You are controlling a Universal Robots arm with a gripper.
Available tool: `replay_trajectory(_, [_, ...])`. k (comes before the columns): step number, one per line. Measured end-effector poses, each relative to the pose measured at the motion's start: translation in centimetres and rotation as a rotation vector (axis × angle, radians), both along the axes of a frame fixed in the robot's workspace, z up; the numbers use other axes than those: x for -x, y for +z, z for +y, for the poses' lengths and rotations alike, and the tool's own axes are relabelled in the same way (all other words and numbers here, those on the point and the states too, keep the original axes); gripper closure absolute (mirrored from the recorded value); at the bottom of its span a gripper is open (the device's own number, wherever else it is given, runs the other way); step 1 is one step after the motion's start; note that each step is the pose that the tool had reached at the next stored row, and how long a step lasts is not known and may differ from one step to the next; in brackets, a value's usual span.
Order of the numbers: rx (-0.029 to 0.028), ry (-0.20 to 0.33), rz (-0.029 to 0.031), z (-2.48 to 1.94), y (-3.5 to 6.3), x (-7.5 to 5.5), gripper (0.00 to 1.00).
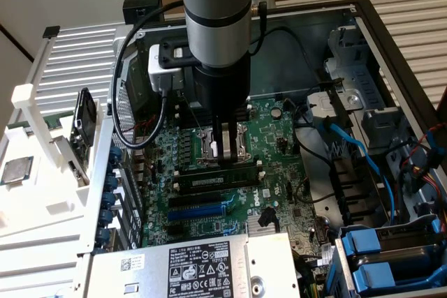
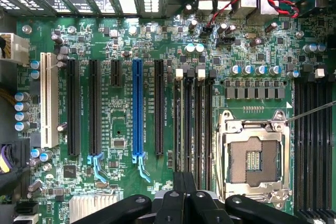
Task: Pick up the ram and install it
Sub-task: 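Press down the ram until it locks into place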
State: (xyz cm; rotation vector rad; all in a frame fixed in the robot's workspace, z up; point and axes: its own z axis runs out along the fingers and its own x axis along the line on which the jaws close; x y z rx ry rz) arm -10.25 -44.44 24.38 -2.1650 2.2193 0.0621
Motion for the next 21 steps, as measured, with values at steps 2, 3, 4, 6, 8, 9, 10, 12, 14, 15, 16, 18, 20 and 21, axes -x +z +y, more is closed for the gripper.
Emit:
replay_trajectory(2, [0.0000,0.000,0.0000,0.00,0.00,0.00,0.89])
replay_trajectory(3, [0.0000,0.000,-0.0001,0.00,0.00,0.00,0.89])
replay_trajectory(4, [0.0000,0.000,0.0000,0.00,0.00,0.00,0.89])
replay_trajectory(6, [0.0000,0.000,0.0000,0.00,0.00,0.00,0.89])
replay_trajectory(8, [0.0000,0.000,-0.0001,0.00,0.00,0.06,0.89])
replay_trajectory(9, [0.0000,0.000,-0.0001,0.00,0.00,0.30,0.89])
replay_trajectory(10, [0.0000,0.000,-0.0001,0.00,0.00,0.44,0.89])
replay_trajectory(12, [-0.0001,0.000,-0.0001,0.01,-0.01,0.61,0.89])
replay_trajectory(14, [0.0000,0.000,0.0000,0.10,-0.01,0.70,0.89])
replay_trajectory(15, [0.0001,0.000,0.0000,0.17,-0.01,0.70,0.89])
replay_trajectory(16, [0.0000,0.000,-0.0001,0.21,-0.03,0.69,0.89])
replay_trajectory(18, [0.0000,0.001,-0.0001,0.23,-0.07,0.69,0.89])
replay_trajectory(20, [-0.0001,0.001,-0.0002,0.23,-0.17,0.70,0.89])
replay_trajectory(21, [0.0001,0.001,0.0000,0.24,-0.20,0.74,0.89])
